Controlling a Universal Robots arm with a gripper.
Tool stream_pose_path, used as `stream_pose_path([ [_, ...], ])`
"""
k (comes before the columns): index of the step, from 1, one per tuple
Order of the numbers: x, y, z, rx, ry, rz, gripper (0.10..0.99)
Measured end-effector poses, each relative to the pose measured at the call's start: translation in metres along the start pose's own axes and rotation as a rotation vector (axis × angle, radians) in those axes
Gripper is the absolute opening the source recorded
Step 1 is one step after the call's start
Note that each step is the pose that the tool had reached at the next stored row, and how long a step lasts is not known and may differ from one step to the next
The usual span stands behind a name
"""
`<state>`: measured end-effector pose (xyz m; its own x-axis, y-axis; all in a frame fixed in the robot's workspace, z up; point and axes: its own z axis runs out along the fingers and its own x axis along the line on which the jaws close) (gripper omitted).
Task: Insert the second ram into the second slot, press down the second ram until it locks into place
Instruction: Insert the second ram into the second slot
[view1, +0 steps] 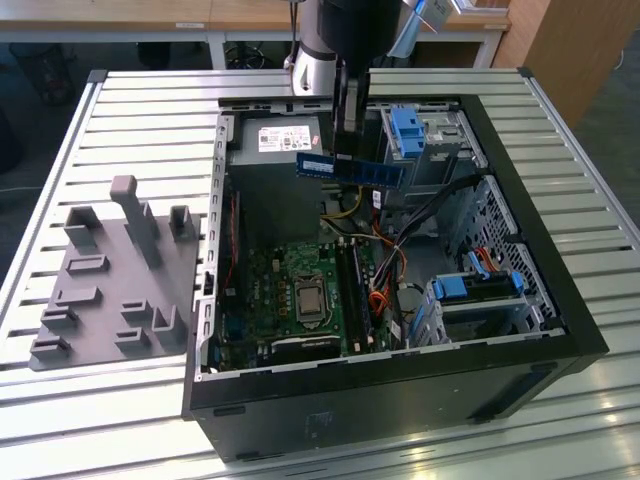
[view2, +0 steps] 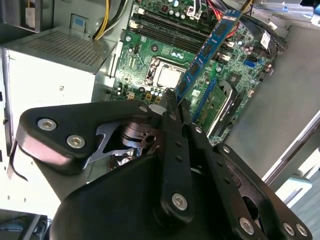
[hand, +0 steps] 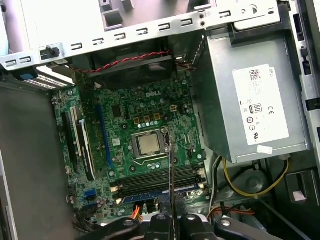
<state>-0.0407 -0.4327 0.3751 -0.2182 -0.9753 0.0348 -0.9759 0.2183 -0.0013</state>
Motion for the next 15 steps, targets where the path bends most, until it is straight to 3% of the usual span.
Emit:
stream_pose_path([
  [15,-0.0001,-0.0004,0.0,-0.001,0.0031,0.043,0.137],
])
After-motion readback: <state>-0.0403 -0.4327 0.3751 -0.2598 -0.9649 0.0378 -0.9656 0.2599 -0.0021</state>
